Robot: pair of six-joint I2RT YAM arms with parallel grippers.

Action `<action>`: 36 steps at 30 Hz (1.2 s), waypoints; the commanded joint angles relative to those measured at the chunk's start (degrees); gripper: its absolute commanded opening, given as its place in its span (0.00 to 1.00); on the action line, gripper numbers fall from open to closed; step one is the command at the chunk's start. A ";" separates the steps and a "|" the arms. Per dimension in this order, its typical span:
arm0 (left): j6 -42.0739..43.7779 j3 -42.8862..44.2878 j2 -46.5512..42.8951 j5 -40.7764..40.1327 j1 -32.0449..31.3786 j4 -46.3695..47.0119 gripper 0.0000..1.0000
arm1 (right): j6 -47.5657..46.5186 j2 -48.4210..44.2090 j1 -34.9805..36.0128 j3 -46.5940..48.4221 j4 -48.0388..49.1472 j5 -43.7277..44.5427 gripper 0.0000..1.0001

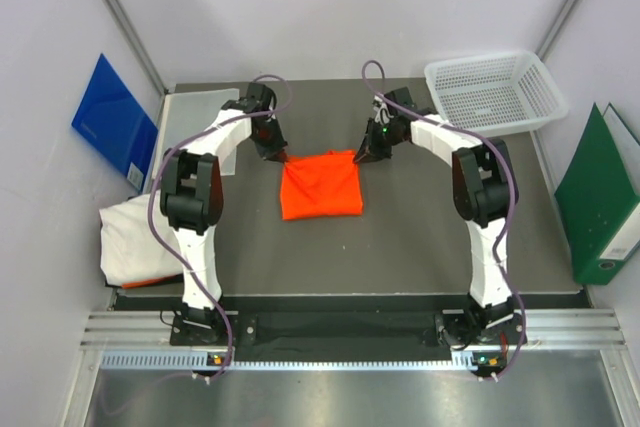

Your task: Fold and stack the t-shirts

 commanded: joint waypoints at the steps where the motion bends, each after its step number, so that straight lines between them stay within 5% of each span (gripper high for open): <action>1: 0.78 5.90 1.98 -2.18 1.41 1.32 0.01 | -1.61 2.35 -0.83 6.86 1.77 3.65 0.00; 3: 1.48 8.88 2.60 -2.27 1.59 -0.61 0.24 | -1.44 3.67 -0.91 7.57 1.95 4.70 0.00; 4: 2.01 9.77 2.43 -2.96 1.59 -1.49 0.53 | -1.26 3.94 -0.92 7.74 2.30 4.80 0.00; 5: 2.28 10.39 1.82 -4.19 1.51 -2.28 0.70 | -1.08 4.03 -0.92 7.83 2.65 4.71 0.01; 7: 3.59 10.75 -1.68 -8.56 1.50 -3.60 0.99 | -1.26 2.72 -0.92 6.61 4.49 3.92 0.26; 9: 4.91 10.75 -4.50 -12.52 1.59 -5.87 0.99 | -1.26 -1.65 -0.92 4.33 7.29 5.40 0.60; 11: 6.67 10.92 -8.55 -17.70 1.50 -8.69 0.99 | -2.13 -4.83 -0.92 1.86 7.40 7.60 0.79; 12: 7.54 10.57 -9.69 -19.13 1.50 -11.23 0.99 | -2.40 -7.55 -1.00 1.42 6.44 8.22 0.97; 13: 8.60 10.40 -11.88 -20.36 1.50 -12.64 0.99 | -2.84 -8.96 -1.09 0.20 6.17 8.75 1.00; 20: 5.09 1.90 -16.91 -36.79 1.59 -28.36 0.99 | -3.89 -18.11 -1.09 -7.89 5.55 6.84 1.00; 26: 0.17 -8.13 -19.02 -43.21 1.42 -36.02 0.99 | -5.30 -21.10 -1.00 -14.31 4.76 3.75 1.00; 36: -2.46 -15.80 -15.78 -52.18 -2.45 -37.88 0.99 | -4.60 -23.65 -1.00 -21.69 7.40 1.90 1.00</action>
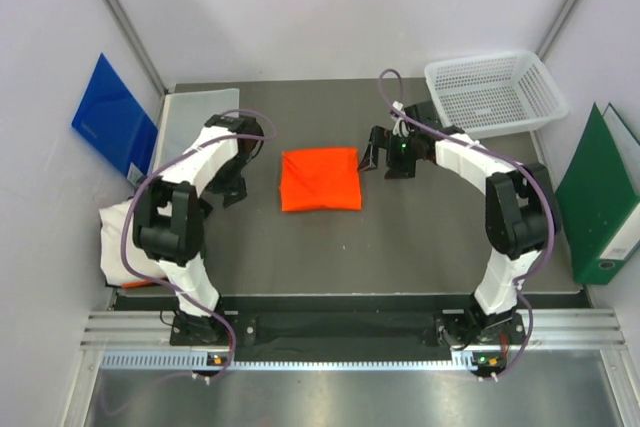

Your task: Fold and stack the t-shirts

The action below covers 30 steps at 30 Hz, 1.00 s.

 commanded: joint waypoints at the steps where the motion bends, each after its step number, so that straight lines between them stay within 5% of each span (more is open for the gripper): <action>1: -3.27 0.64 3.18 -7.20 -2.14 -6.41 0.99 | -0.69 -4.14 -0.17 -1.26 2.70 -1.90 1.00; 14: -3.89 6.36 22.17 -15.03 -2.23 -7.29 0.99 | -0.77 -7.21 -0.87 -3.46 2.61 -2.96 1.00; 30: -2.75 -2.52 21.91 -14.24 6.99 -1.40 0.99 | 0.81 -6.42 -6.41 -3.73 3.84 -7.44 1.00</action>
